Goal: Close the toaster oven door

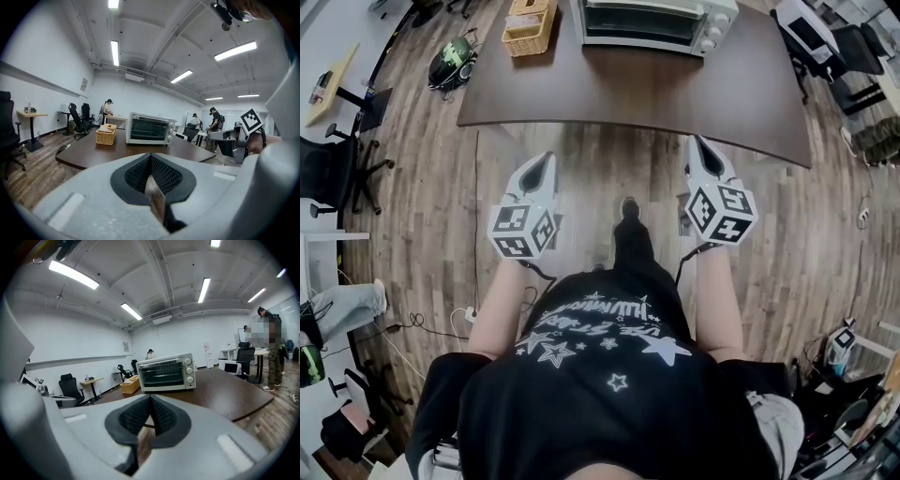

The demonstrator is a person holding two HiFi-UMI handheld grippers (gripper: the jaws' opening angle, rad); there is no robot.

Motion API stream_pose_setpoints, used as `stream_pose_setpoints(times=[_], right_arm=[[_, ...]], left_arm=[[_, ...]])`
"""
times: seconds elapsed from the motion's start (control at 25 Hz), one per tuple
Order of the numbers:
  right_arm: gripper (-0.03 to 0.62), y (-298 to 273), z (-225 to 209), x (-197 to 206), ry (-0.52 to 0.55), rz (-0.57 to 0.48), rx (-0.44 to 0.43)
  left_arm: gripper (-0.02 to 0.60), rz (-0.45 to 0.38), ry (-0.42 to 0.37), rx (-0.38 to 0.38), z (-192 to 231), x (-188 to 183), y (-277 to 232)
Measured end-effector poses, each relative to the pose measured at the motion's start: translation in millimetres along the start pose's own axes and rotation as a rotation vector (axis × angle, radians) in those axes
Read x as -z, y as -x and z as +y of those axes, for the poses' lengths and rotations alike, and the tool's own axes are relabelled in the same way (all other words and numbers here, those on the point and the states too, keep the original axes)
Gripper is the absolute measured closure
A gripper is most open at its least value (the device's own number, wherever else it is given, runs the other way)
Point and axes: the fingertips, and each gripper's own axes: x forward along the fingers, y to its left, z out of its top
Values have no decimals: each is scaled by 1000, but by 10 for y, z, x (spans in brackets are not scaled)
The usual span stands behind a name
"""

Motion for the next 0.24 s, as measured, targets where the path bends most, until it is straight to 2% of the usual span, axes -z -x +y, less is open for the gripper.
stream_pose_setpoints(times=[0.24], right_arm=[[591, 408, 160, 195, -7, 5, 12]], left_arm=[[572, 10, 12, 14, -84, 140, 357]])
